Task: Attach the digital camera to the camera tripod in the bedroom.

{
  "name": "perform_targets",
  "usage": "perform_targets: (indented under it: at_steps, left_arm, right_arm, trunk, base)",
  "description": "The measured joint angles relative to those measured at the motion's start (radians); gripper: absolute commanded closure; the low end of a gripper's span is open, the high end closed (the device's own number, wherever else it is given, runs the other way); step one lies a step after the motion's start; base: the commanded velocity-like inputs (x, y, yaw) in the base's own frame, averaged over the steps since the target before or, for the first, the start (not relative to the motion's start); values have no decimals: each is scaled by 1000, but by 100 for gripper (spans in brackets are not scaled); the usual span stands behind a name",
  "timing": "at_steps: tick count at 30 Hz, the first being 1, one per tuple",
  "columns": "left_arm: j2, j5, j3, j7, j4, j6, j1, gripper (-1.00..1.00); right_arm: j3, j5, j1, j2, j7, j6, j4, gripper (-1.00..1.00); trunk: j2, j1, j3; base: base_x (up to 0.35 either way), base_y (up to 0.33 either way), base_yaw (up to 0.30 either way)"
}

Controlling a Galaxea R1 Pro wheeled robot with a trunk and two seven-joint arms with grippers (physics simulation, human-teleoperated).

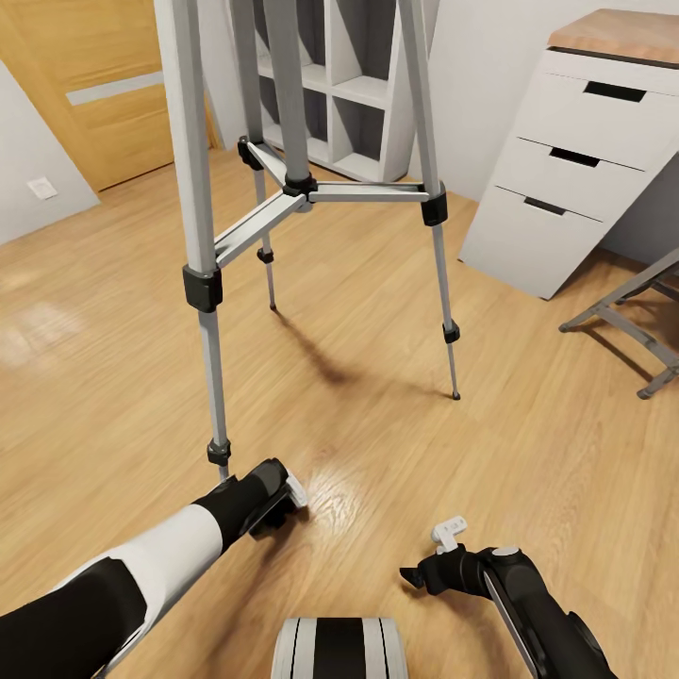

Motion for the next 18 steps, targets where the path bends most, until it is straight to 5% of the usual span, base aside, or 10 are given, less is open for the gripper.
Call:
perform_targets:
  at_steps: [12, 18]
  left_arm:
    - [0, 0, -1, 1, -1, -7, -10, -100]
    - [0, 0, -2, 1, -1, -11, -12, -100]
  right_arm:
    - [0, 0, 0, 0, -1, 0, 0, -100]
    - [0, 0, 0, 0, -1, 0, 0, -100]
  trunk:
    - [0, 0, 0]
    - [-1, 3, -23]
  base:
    - [0, 0, 0]
    - [0, 0, 0]
